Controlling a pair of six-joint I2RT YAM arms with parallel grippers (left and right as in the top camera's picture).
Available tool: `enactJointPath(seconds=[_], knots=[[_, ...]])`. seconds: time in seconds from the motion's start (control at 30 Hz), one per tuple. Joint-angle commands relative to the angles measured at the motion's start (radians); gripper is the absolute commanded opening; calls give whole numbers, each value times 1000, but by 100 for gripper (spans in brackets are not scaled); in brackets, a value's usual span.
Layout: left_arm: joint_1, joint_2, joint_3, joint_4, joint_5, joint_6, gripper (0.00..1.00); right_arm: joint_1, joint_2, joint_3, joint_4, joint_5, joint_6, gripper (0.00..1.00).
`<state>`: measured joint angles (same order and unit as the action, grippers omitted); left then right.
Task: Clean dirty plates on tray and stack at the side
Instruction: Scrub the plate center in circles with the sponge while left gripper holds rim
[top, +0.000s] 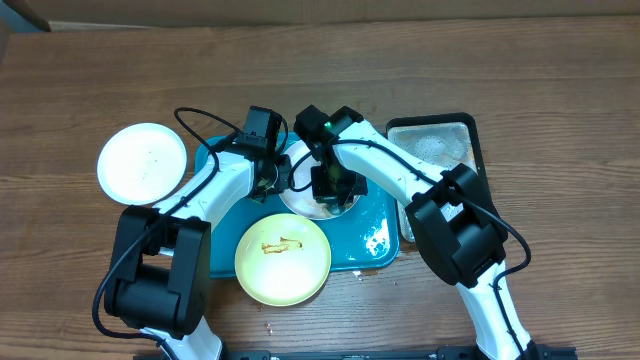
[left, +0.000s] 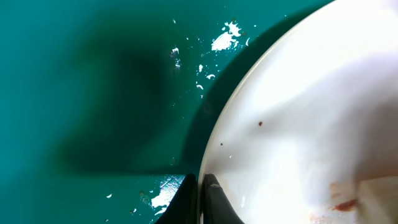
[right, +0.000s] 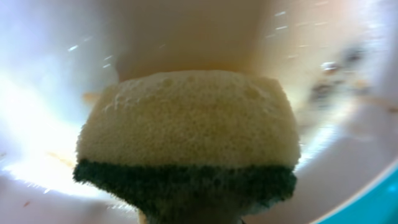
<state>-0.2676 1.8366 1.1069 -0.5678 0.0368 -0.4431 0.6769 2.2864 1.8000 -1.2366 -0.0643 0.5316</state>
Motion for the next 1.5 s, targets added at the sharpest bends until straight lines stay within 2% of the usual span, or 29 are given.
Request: enactJointPath(seconds=[0.0, 0.13, 0.27, 0.43, 0.83, 0.93, 1.13, 1.47], knots=[[-5, 7, -14, -1, -10, -7, 4, -5, 31, -23, -6, 162, 64, 4], [-16, 7, -14, 0, -11, -7, 4, -6, 31, -23, 12, 183, 123, 4], [-32, 7, -14, 2, -11, -7, 4, -6, 31, -23, 126, -87, -106, 4], [-36, 7, -14, 4, -14, -10, 4, -4, 31, -23, 206, -238, -116, 4], [-36, 7, -14, 0, -13, -10, 4, -4, 31, -23, 302, -265, 84, 4], [-36, 7, -14, -5, -13, -10, 4, -5, 31, -23, 304, -210, 101, 4], [-36, 7, -14, -8, -13, -10, 4, -5, 31, -23, 195, 20, 89, 4], [-36, 7, -14, -12, -13, -8, 4, -5, 31, -27, 70, 267, 71, 4]])
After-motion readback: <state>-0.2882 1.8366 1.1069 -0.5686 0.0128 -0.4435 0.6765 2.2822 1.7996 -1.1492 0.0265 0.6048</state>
